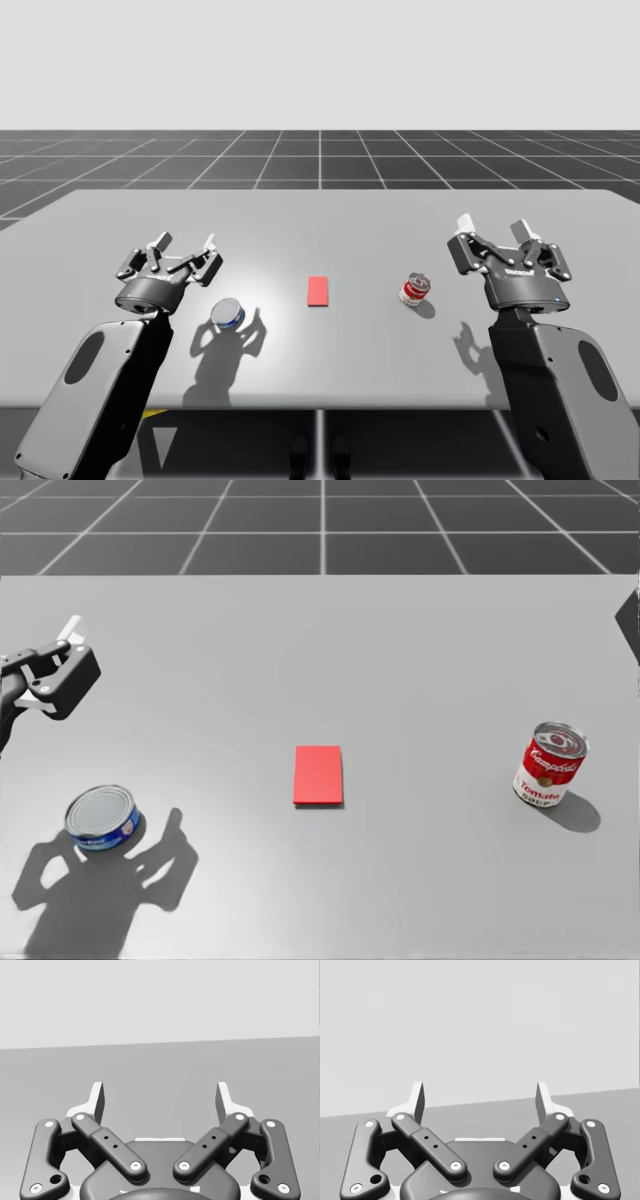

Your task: Look at the card. If it is red, pick the object on the left. If it is green, pick the object on the right.

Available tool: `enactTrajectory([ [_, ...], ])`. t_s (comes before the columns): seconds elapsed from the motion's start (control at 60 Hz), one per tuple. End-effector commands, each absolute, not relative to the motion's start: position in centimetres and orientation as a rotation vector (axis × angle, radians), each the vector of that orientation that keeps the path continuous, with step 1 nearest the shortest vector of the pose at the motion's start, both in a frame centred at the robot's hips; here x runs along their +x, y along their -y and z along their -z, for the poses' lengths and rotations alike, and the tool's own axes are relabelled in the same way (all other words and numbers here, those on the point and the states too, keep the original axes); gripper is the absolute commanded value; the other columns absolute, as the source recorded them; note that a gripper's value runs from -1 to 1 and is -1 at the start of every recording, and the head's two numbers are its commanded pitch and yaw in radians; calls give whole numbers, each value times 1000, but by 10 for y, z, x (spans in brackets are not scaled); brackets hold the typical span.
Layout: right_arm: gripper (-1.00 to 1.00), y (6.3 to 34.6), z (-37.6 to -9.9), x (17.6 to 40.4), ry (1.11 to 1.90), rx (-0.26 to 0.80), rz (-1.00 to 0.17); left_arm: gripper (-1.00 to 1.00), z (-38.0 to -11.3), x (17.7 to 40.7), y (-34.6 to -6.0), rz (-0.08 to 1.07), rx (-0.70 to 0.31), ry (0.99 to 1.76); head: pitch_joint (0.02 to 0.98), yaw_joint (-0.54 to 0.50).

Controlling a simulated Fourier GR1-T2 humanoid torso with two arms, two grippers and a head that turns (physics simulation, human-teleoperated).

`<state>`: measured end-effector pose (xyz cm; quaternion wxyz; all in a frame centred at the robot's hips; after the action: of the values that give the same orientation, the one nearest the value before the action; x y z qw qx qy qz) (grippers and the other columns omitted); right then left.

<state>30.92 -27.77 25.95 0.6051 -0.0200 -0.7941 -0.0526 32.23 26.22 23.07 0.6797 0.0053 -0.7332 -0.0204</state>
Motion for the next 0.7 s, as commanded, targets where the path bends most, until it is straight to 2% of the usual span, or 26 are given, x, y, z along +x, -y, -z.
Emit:
enactTrajectory([
  [0.017,-1000,278,-259,309,1841,-54,116,-1000,-232,322,-261,48,7,1650,784,11],
  [0.467,-1000,278,-259,310,1845,-64,104,-1000,-233,321,-260,50,6,1651,814,18],
  [0.7,-1000,277,-258,309,1846,-67,82,-1000,-232,321,-260,50,10,1648,844,132],
])
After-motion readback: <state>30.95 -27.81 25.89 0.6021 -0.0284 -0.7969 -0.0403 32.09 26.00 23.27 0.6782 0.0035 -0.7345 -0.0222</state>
